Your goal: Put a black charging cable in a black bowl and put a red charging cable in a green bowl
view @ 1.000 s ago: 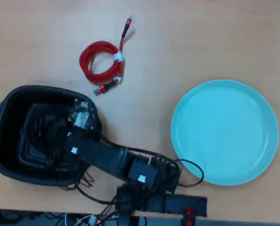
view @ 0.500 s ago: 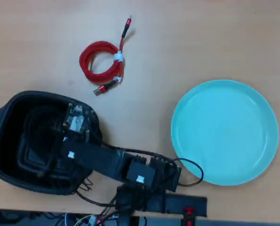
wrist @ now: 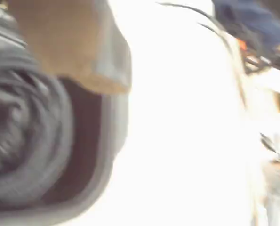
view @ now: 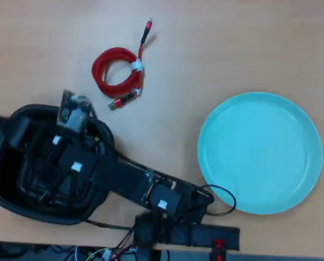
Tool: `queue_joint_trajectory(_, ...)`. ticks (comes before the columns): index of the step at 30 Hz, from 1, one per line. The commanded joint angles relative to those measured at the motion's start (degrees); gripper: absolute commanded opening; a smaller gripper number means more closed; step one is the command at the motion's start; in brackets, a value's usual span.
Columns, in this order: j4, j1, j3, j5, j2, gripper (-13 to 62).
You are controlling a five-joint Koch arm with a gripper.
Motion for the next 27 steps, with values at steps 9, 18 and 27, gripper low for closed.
queue_joint_trajectory(9, 1.14, 9.58, -5.45, 0.00, 0.53, 28.3)
queue_joint_trajectory(18, -0.79, 17.31, 5.54, 0.00, 0.18, 33.5)
queue_joint_trajectory(27, -13.97, 24.87, 20.57, 0.53, -2.37, 34.1)
